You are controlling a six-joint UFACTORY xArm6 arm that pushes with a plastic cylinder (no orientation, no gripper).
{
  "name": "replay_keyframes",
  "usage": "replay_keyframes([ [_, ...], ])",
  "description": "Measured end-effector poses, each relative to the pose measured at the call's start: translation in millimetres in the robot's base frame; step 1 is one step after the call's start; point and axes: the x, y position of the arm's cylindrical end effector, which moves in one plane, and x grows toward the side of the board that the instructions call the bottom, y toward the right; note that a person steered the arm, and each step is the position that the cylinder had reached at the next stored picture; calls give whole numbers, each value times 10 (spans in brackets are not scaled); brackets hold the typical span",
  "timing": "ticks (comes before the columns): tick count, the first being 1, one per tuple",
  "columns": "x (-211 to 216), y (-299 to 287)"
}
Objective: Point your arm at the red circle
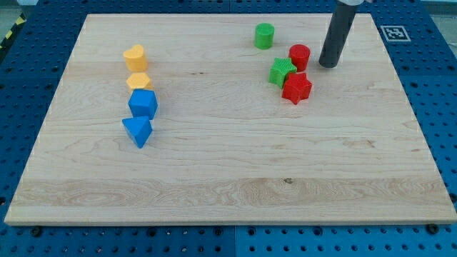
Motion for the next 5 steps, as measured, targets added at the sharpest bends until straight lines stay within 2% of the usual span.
replay_keyframes([
  [3,0,-119],
  [5,149,-119],
])
